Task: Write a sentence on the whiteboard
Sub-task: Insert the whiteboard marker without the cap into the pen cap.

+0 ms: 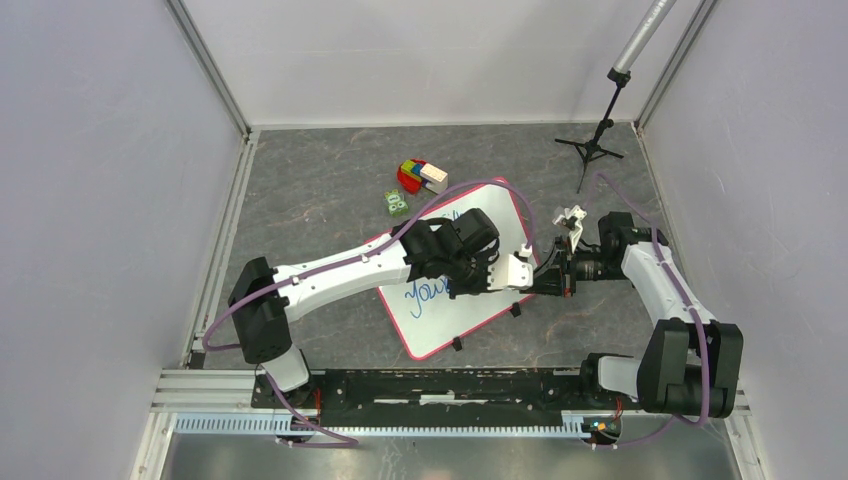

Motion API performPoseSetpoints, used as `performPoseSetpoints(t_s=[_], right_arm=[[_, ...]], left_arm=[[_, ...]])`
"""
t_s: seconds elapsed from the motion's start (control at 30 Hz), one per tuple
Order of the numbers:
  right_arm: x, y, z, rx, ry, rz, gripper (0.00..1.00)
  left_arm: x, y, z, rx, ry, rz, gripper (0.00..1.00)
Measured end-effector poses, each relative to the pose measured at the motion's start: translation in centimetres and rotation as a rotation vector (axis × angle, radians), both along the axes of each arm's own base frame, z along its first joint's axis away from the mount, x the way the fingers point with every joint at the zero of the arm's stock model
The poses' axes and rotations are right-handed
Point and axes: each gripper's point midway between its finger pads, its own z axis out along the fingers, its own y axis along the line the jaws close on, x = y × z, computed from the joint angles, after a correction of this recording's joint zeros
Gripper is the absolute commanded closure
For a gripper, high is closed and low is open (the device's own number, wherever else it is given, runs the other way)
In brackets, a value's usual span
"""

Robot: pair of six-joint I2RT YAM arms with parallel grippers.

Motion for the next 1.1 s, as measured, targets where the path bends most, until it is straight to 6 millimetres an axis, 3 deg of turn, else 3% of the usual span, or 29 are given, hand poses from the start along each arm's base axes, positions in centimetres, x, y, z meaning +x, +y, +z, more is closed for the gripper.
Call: performPoseSetpoints(t_s=[0.47, 1.1], right_arm=[[-0.2, 0.2, -0.1, -0.005, 0.004, 0.012, 1.0], [-0.2, 0.8, 0.3, -0.007, -0.001, 0.045, 1.0]], left_arm=[[-0.1, 0.3, -0.4, 0.013, 0.007, 0.001, 0.98], [0.0, -0.8, 0.9, -0.025, 0.01, -0.005, 0.98]])
